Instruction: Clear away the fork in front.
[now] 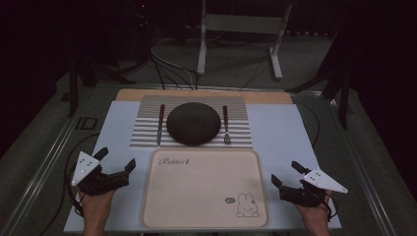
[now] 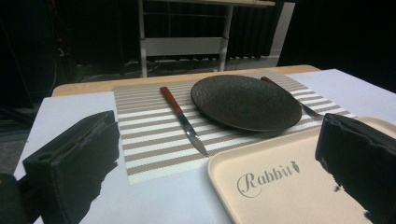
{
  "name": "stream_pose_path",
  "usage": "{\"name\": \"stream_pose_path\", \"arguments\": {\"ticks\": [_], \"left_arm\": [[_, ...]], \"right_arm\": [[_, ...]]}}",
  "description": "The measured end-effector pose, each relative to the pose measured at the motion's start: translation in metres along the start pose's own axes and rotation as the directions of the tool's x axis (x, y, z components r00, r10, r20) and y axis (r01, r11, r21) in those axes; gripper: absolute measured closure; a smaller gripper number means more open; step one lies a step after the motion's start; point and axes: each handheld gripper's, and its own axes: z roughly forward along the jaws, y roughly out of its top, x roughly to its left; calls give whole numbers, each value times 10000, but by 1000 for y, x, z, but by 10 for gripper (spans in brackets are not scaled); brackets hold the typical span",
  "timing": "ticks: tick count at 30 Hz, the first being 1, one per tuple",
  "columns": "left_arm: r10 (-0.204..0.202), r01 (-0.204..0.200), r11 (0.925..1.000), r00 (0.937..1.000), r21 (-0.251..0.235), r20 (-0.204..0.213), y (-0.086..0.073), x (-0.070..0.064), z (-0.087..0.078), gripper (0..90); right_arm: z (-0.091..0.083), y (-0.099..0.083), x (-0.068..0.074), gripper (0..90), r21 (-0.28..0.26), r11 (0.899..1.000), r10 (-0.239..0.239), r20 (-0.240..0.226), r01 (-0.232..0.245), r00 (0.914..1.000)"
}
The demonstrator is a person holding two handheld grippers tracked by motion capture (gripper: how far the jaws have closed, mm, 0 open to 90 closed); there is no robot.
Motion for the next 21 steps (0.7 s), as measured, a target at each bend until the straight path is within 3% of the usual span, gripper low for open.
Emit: {"name": "stream_pose_path", "arguments": {"ticks": [8,21], "left_arm": [[254,-251,9994,9996,218,-113,-2,-2,5,2],[169,-163,9995,9997,269,-203,-4,-2,8,2]], "right_arm": [[2,-1,-2,111,29,9998,172,20,-172,9999],[3,3,2,108,37,9998,214,220,-215,9995]]}}
